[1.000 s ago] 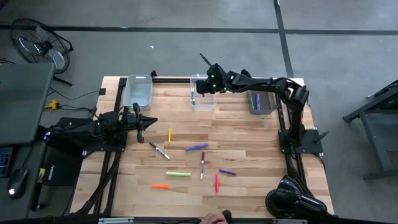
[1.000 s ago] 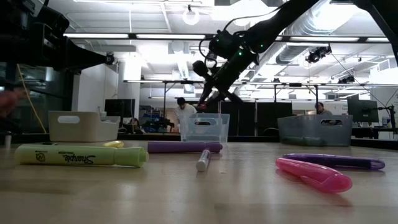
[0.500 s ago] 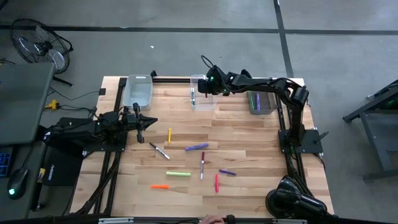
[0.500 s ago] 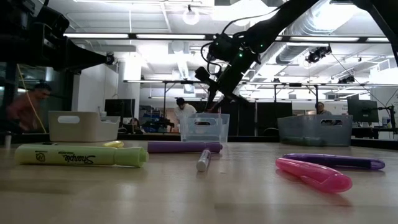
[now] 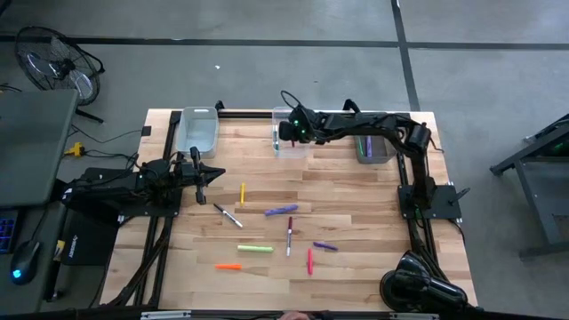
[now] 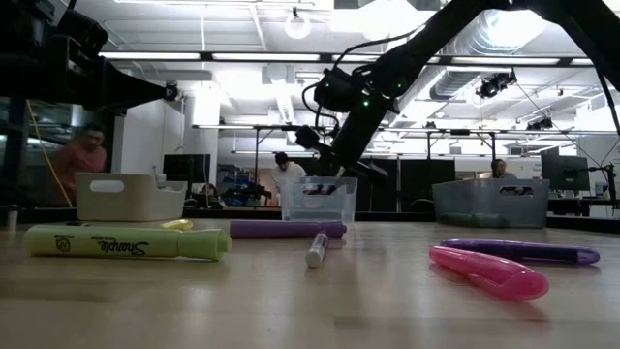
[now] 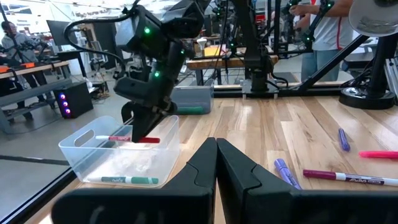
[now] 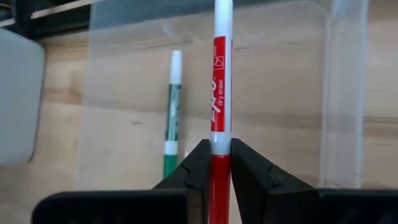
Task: Pick & Place Markers
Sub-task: Put the red marker pen into the transparent bin, then put the maroon marker pen into the transparent bin
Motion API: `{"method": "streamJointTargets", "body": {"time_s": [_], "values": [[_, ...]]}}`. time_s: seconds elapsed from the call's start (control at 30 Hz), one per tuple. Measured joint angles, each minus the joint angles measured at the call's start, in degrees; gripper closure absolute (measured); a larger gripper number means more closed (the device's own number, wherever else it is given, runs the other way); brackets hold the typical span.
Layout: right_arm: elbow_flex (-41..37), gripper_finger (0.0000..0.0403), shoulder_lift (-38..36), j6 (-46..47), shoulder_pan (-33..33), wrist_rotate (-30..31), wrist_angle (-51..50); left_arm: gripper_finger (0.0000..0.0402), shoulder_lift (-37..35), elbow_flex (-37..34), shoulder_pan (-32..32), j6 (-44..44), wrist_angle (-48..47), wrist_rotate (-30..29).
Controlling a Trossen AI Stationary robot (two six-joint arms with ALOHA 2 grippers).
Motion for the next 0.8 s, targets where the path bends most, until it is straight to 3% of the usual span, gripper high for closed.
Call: {"method": "streamJointTargets", "body": {"time_s": [0.8], "values": [[0.0, 0.0314, -0.02, -5.92, 0.15, -3.41, 3.02, 0.04, 0.0, 0.0, 0.0, 0.0, 0.0, -0.04]]}}
